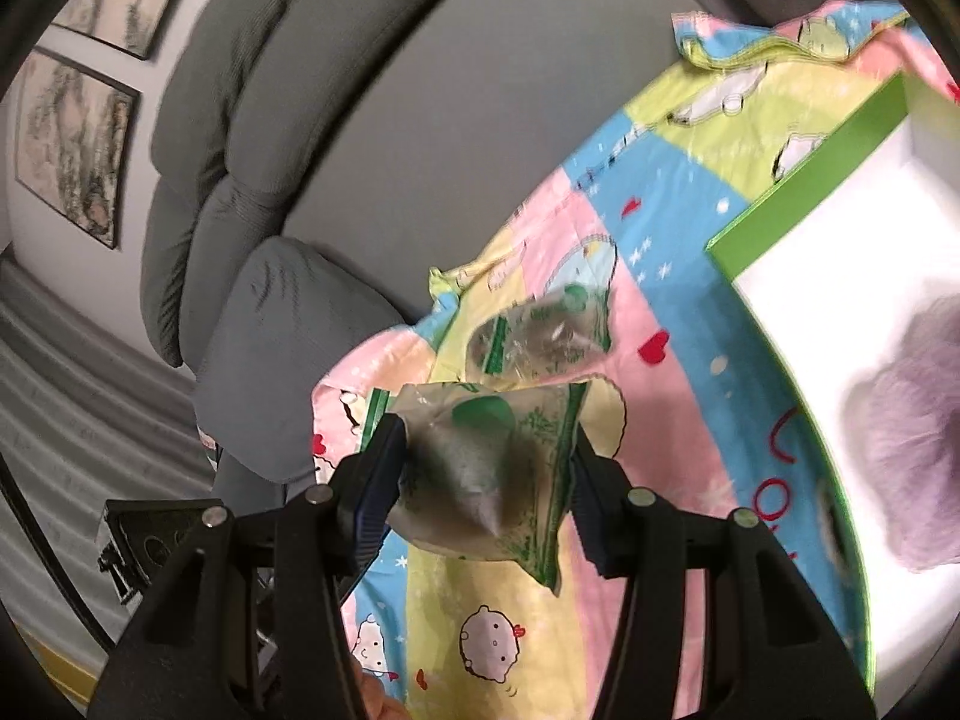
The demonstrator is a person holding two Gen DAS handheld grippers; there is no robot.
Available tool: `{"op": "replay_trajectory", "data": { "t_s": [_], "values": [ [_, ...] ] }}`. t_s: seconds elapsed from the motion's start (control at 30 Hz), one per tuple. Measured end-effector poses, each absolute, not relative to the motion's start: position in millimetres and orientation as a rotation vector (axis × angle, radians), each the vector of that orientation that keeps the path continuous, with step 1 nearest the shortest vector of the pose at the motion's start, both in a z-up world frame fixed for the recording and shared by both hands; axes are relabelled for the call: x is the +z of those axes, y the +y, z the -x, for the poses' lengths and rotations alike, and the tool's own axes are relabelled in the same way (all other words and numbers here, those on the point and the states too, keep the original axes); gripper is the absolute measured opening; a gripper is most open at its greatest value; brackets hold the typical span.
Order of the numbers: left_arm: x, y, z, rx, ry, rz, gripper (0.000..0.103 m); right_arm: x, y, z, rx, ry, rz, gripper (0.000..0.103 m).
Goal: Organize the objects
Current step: 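Carry the plastic bag with the right gripper over the green box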
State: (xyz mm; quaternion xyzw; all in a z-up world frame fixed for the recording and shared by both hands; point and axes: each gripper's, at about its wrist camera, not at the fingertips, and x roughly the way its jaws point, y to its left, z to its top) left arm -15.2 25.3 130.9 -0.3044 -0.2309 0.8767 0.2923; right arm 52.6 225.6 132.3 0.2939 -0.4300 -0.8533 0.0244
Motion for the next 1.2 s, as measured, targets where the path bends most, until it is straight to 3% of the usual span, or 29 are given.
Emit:
{"op": "replay_trajectory", "data": {
  "t_s": [0.67,1.2],
  "values": [
    [152.8,81.8,9.1,2.298,-0.483,0.767,0.051,145.9,261.6,-104.5,-2.735,-1.411,-0.770,0.051],
    [140.4,131.7,17.5,2.196,-0.434,0.830,0.051,135.4,295.3,-134.1,-2.828,-1.528,-0.770,0.051]
  ]
}}
